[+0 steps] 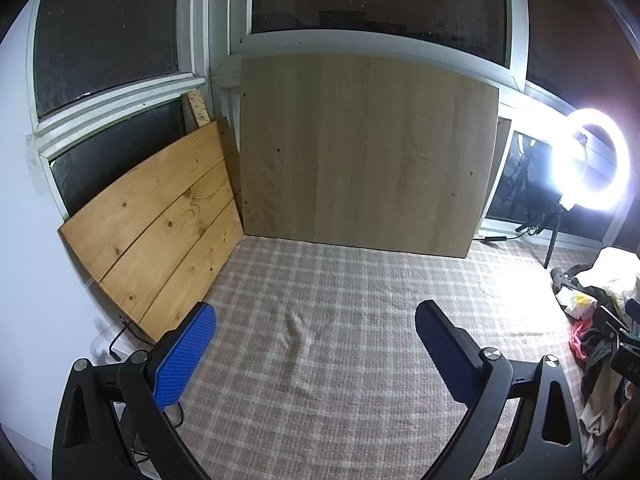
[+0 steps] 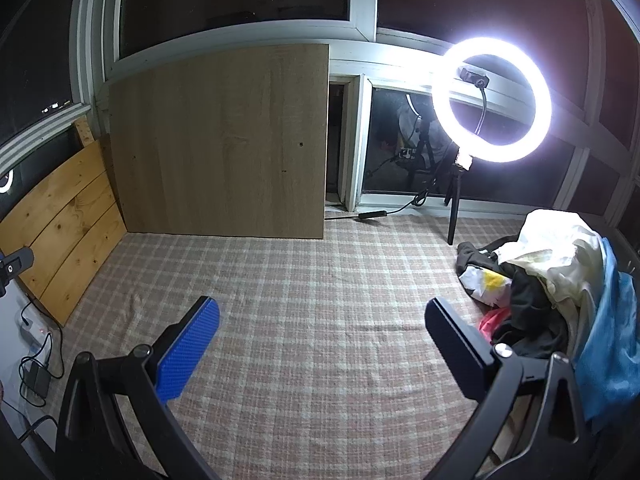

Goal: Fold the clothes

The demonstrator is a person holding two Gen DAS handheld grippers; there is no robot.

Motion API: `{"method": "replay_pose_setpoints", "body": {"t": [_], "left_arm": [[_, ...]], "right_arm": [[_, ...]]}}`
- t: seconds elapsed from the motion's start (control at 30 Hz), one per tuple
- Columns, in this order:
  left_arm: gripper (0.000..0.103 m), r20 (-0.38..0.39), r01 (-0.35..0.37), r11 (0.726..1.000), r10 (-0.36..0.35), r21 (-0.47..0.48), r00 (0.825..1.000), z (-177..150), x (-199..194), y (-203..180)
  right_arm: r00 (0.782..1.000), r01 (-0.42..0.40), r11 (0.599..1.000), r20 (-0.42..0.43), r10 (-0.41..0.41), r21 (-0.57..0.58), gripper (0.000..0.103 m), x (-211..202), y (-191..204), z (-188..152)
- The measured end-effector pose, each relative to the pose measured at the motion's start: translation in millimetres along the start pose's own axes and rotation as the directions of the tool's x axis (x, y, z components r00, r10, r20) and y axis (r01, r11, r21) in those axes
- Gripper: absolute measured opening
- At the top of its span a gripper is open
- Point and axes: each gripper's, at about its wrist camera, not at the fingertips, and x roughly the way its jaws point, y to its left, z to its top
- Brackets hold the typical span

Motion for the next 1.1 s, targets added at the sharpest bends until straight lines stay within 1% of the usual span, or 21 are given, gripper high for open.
{"method": "replay_pose_setpoints", "body": {"t": [0.13,0.33,0.53,0.7,0.87,1.1], "left_arm": [[0.1,-0.01,0.014,1.0,-0.014,0.018,1.0,-0.8,2.5,-2.4],[0.099,-0.016,0.05,0.998,-0.05,0.049,0.999,-1.4,6.3,-8.1],[0.099,-0.029,0.096,0.992,-0.094,0.088,0.995,1.8,13.0,-14.6],[0.099,-0.045,0.142,0.981,-0.137,0.13,0.99,2.1,19.4,-26.0],[0.098,-0.061,0.19,0.966,-0.182,0.175,0.981,1.2,24.4,-43.2],[0.098,-0.088,0.262,0.938,-0.249,0.227,0.965,-5.9,25.7,-71.2]], "right_arm": [[1.0,-0.007,1.0,-0.01,0.007,0.008,0.103,0.2,0.2,-1.7],[1.0,0.007,0.999,-0.023,-0.006,0.045,0.103,0.2,-3.3,-6.7],[0.999,0.049,0.992,-0.025,-0.047,0.112,0.103,-4.1,-10.5,-12.8],[0.994,0.1,0.983,-0.06,-0.092,0.152,0.103,-3.1,-21.2,-23.1],[0.986,0.16,0.968,-0.083,-0.147,0.191,0.103,-8.0,-32.7,-40.8],[0.964,0.262,0.944,-0.106,-0.245,0.2,0.103,-22.2,-46.5,-60.1]]}}
